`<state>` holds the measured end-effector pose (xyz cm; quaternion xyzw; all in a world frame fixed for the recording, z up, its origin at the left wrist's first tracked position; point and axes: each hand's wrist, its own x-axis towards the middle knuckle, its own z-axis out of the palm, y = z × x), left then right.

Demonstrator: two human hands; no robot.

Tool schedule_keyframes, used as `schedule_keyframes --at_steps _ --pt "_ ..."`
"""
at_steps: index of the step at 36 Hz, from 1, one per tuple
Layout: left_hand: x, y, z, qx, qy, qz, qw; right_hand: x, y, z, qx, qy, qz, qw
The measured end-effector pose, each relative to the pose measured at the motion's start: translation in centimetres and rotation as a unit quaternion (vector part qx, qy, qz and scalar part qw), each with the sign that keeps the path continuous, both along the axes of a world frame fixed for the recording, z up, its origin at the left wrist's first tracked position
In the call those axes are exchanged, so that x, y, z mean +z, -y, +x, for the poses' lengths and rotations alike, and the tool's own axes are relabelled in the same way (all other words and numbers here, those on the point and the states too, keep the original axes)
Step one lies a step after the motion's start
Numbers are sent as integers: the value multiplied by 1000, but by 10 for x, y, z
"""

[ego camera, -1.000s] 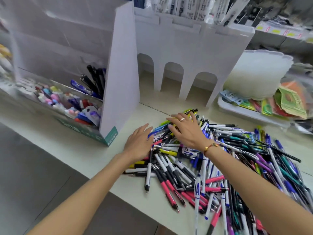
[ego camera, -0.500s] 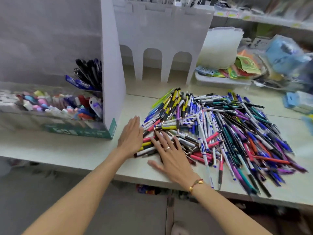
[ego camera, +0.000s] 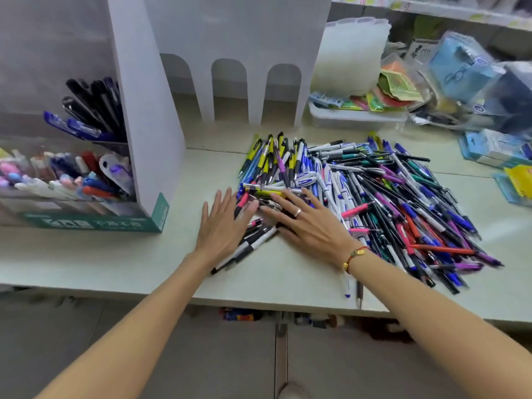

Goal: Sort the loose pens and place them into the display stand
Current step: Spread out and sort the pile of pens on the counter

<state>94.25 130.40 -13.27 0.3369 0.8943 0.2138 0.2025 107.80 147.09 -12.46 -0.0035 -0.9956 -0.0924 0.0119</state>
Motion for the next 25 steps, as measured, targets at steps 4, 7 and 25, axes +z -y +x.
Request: schedule_keyframes --at_steps 4,7,25 --pt "0 -14 12 20 -5 -18 1000 7 -21 -7 -4 16 -16 1000" --pt "2 -25 20 30 2 -29 999 13 -32 -12 -17 28 -18 999" --pt "5 61 36 -132 -98 -98 982 39 25 128 -430 -169 -229 857"
